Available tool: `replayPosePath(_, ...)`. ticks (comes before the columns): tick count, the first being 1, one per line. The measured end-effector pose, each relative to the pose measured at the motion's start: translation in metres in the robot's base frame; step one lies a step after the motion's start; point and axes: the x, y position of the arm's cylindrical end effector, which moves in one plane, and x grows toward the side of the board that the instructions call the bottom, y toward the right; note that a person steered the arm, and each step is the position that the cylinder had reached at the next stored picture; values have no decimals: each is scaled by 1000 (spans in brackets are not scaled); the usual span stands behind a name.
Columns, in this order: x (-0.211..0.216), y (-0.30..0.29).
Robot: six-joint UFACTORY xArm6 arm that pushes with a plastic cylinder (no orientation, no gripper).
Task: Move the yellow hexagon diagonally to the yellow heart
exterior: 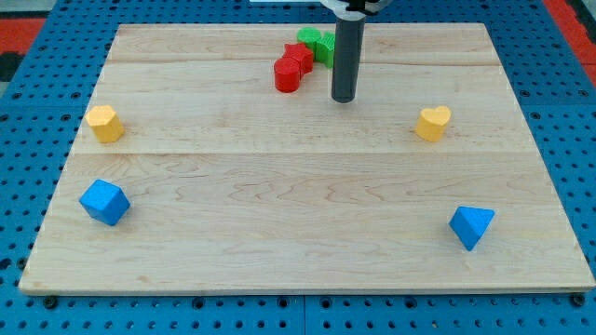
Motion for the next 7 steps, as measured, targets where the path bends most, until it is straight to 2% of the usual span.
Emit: replayPosePath(7, -10, 48)
